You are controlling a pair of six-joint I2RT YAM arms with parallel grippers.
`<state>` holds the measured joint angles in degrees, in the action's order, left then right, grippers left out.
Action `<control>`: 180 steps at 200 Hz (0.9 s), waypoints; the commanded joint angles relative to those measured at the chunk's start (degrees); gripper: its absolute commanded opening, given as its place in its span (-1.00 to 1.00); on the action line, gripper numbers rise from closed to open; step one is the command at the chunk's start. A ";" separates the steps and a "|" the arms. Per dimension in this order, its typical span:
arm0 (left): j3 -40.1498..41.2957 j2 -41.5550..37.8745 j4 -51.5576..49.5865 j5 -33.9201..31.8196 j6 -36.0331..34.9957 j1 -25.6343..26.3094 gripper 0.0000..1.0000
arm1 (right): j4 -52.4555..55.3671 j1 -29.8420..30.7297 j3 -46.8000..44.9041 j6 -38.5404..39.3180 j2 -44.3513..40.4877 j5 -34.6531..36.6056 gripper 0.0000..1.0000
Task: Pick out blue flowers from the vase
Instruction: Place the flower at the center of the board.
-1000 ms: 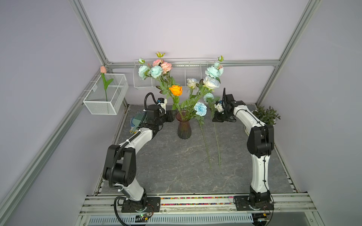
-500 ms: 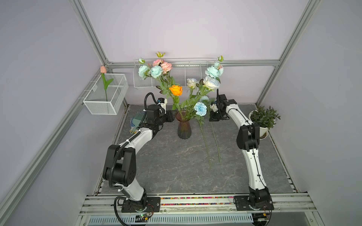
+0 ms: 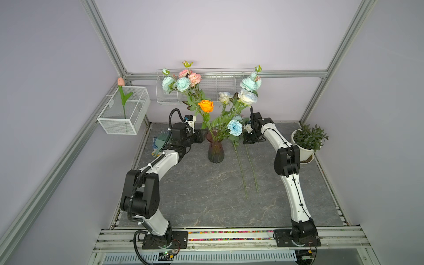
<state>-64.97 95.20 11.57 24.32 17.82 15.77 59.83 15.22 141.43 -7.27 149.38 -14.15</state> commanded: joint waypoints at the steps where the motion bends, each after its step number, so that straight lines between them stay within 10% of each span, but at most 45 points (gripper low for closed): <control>1: -0.68 0.08 -1.43 1.46 -0.07 0.31 -0.09 | -1.12 0.18 0.84 -0.33 1.00 1.23 -0.47; 73: -0.95 -0.25 -2.26 1.07 -0.27 0.37 -0.10 | -1.27 2.70 -4.51 3.31 -12.22 11.53 -0.03; 180: 1.24 -1.72 -0.41 -1.07 0.62 0.34 -0.12 | -19.50 16.37 -58.12 -1.26 -69.44 28.79 0.00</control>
<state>-64.93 94.61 10.57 23.77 17.82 15.81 40.66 26.26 89.27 -6.22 88.38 7.62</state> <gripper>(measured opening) 0.443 0.501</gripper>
